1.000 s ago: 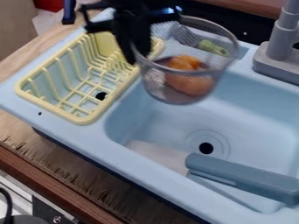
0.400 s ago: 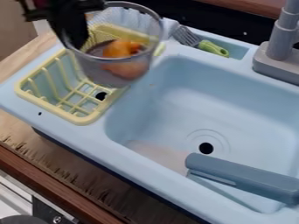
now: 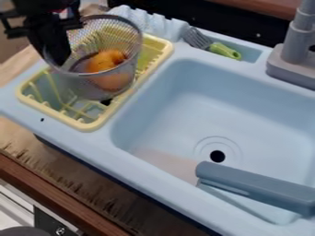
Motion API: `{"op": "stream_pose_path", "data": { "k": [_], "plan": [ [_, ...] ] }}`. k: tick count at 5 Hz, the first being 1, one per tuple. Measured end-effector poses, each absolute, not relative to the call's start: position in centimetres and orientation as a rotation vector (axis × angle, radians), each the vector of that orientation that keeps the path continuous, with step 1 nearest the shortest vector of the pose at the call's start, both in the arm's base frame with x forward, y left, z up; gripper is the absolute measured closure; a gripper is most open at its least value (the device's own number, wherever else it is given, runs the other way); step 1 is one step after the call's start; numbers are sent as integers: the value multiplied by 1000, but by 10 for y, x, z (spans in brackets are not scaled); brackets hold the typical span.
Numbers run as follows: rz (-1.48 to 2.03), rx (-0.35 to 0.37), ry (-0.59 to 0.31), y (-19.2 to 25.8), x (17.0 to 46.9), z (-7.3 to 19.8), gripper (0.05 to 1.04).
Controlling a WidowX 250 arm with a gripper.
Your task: Put the basket from the left sink to the other on the right
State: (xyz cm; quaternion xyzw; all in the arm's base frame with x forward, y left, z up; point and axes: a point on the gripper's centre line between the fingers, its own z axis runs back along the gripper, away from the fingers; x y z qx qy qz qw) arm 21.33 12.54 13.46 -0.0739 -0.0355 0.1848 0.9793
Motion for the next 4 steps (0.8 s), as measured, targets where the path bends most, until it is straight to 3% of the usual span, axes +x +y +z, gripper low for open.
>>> {"op": "stream_pose_path", "data": {
  "k": [2, 4],
  "plan": [
    [347, -125, -85, 140, 209, 119, 1028],
    [319, -145, -42, 144, 214, 106, 1028]
  ]
}}
